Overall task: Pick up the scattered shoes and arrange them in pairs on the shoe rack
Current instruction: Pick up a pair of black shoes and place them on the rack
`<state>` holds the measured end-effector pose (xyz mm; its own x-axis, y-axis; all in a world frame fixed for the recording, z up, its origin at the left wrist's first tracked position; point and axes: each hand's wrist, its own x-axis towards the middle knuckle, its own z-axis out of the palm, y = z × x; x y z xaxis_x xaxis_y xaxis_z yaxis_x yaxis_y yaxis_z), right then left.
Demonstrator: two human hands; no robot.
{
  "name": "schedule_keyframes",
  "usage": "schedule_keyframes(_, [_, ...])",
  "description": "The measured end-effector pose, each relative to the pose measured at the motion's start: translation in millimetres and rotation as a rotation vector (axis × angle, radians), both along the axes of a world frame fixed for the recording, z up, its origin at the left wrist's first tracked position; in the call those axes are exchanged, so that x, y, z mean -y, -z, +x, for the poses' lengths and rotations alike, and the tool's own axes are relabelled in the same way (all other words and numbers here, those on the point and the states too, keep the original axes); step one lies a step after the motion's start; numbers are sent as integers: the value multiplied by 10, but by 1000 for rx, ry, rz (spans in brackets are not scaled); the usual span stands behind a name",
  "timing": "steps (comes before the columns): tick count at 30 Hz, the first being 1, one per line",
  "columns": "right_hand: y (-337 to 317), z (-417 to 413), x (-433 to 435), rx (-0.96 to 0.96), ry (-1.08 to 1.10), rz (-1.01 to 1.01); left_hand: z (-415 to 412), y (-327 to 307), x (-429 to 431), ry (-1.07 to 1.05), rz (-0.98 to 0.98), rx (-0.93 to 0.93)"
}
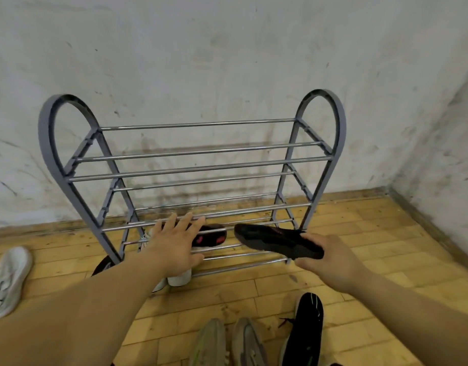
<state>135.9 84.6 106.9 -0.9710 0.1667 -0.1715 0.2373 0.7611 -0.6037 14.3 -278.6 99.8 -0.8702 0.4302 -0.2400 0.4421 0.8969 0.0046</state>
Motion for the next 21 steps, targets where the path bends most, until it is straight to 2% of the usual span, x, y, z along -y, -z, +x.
schedule_keyframes(3, [455, 28, 191, 19, 236, 4, -83, 38, -38, 38, -13, -11])
schedule_keyframes(8, [869, -28, 451, -65, 368, 69, -217, 121, -43, 112, -3, -52])
schedule_keyframes(13, [1117, -598, 684, -137, 569, -70, -343, 160, 67, 230, 52, -137])
schedule_keyframes(15, [1227, -900, 711, -105, 585, -67, -391, 158, 70, 249, 72, -140])
schedule_keyframes(18, [1431, -1136, 751, 47, 521, 67, -459, 166, 64, 270, 107, -117])
schedule_keyframes(21, [1494, -1189, 733, -1, 486, 117, -492, 156, 62, 293, 123, -131])
